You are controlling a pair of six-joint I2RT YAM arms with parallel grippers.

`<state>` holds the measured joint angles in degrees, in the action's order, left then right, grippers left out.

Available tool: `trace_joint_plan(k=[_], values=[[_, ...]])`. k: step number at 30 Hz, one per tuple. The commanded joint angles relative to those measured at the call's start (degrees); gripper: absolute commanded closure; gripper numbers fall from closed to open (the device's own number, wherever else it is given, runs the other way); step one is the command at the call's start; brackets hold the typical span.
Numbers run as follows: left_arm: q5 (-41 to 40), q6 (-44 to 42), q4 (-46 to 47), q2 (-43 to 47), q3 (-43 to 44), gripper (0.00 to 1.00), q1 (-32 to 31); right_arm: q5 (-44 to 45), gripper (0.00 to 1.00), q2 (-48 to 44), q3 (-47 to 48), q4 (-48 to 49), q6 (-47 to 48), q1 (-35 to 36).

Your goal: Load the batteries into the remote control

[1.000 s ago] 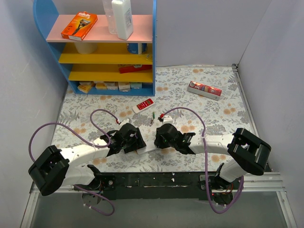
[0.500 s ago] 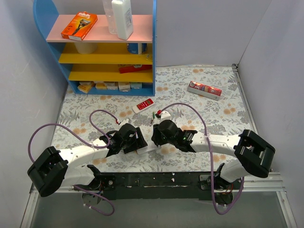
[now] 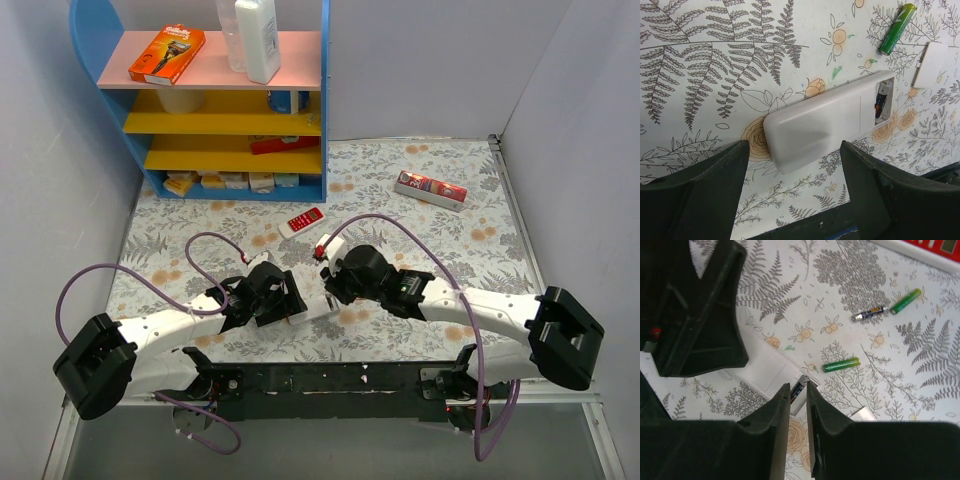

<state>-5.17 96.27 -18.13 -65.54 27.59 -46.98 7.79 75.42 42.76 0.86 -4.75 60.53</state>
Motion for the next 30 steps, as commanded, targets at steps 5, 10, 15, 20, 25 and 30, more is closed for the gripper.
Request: trace_joint_plan(k=[5, 10, 15, 20, 25, 30], values=[[-0.81, -0.56, -5.51, 0.76, -1.58, 0.26, -0.13, -21.83, 0.70, -2.38, 4.79, 0.88, 16.79, -7.08], [-1.42, -0.12, -6.13, 2.78, -1.93, 0.26, -0.21, -24.69, 0.56, -5.19, 0.13, 7.93, 25.84, -8.77], [-1.34, 0.24, -5.78, 3.58, -2.54, 0.26, -0.13, -27.73, 0.44, 0.06, 5.84, -2.60, 27.60, -12.63], [-1.07, -0.03, -5.25, 2.79, -2.37, 0.26, -0.13, -30.99, 0.47, 2.45, 1.20, 2.56, 32.95, -14.12], [-0.81, -0.12, -4.63, 2.70, -2.37, 0.26, -0.13, -36.43, 0.54, 6.49, 2.67, -0.76, 40.07, -15.27], [-0.46, -0.12, -3.76, 1.56, -2.19, 0.27, -0.13, -38.90, 0.55, 12.89, 6.18, -5.43, 42.89, -15.36]])
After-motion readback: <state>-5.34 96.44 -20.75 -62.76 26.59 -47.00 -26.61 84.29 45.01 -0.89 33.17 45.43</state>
